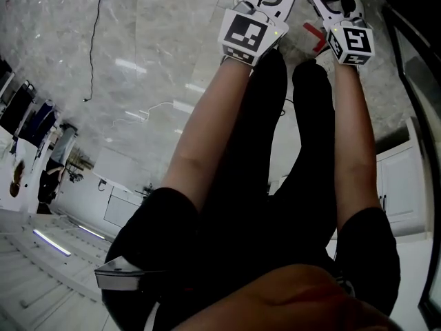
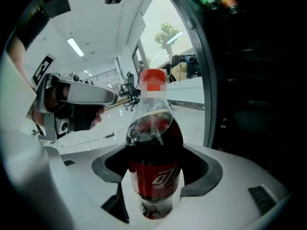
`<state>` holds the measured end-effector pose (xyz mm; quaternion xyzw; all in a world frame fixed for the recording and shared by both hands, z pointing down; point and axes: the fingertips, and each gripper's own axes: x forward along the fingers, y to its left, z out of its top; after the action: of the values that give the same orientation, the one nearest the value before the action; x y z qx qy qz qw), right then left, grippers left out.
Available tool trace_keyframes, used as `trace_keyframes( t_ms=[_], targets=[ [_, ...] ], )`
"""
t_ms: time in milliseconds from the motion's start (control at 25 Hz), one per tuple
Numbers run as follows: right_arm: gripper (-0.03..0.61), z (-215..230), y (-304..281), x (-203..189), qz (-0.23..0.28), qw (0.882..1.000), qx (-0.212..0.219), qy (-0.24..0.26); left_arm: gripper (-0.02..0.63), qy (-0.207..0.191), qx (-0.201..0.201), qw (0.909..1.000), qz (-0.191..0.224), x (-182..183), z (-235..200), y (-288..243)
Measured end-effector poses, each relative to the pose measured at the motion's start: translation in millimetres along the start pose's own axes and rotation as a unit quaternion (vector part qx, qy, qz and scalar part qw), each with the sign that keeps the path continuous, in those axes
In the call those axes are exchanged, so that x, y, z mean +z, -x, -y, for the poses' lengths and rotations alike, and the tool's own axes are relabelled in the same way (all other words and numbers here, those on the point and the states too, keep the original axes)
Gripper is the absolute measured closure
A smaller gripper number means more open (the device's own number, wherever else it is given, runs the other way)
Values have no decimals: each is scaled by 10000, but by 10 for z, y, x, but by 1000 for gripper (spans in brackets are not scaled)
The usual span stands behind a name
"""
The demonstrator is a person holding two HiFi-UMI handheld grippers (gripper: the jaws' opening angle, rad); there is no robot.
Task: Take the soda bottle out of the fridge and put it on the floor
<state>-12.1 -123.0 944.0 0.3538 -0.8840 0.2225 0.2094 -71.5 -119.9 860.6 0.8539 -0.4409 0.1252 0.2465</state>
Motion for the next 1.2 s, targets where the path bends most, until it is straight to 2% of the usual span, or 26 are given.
trace_keyframes(
  t_ms=[200, 400, 640, 880, 1200],
  targets=[
    [259, 125, -445, -536, -295, 9995, 92, 83, 615, 122, 88, 9992, -364, -611, -220, -147],
    [259, 271, -902, -944, -516, 9984, 111, 211, 615, 172, 150, 9988, -425, -900, -465, -248],
    [259, 394, -1249, -1182, -608, 9974, 65, 378, 615, 181, 143, 9989, -414, -1044, -576, -271],
    [259, 393, -1343, -1423, -696, 9957, 97, 607, 615, 204, 114, 9989, -403, -1129, -601, -284],
    [259, 254, -1284, -1404, -721, 9941, 294, 756, 615, 219, 92, 9988, -435, -1140, -513, -264]
  ],
)
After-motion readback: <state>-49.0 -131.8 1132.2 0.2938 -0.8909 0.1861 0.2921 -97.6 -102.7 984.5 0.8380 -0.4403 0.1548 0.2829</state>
